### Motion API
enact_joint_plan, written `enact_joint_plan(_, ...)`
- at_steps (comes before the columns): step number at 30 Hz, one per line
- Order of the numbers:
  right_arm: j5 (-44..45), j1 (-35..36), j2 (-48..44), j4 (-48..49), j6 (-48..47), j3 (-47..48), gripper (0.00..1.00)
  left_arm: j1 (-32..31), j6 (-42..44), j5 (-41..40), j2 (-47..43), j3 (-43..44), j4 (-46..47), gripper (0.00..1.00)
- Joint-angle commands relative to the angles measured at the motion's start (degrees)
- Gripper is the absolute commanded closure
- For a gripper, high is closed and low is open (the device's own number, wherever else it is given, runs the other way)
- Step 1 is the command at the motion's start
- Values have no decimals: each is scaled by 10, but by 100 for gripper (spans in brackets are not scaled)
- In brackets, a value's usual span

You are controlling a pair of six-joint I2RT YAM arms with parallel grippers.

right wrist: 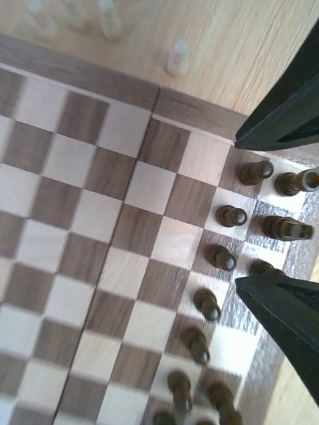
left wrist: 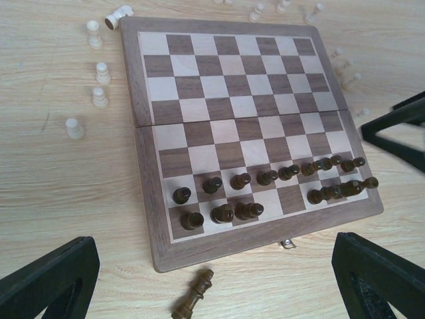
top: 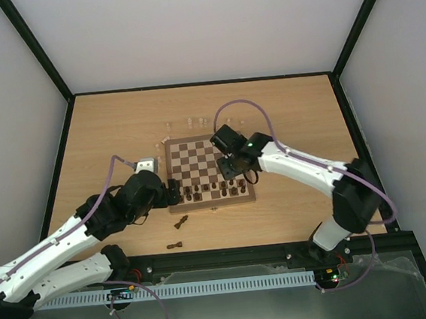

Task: Set up the chess pieces on the board
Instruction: Place the chess piece on the chessboard, then pick up the chess piece at the center of the board.

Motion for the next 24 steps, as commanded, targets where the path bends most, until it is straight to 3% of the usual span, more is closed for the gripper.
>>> enact_joint_plan(1, 17, -2, -80, -14, 14, 14, 45, 5, 1, 14, 21, 14, -20, 1)
enact_joint_plan(12, -60, -2, -200, 7, 22, -59, 41, 1, -23, 86, 79, 18, -93, 1)
enact_joint_plan(18, -97, -2, -234, 31, 19, -104, 41, -58, -83, 99, 107, -32, -71, 1)
enact_joint_plan(24, -122, -2, -258, 43, 19, -133, 41, -113, -125, 109, 187, -82, -3, 17)
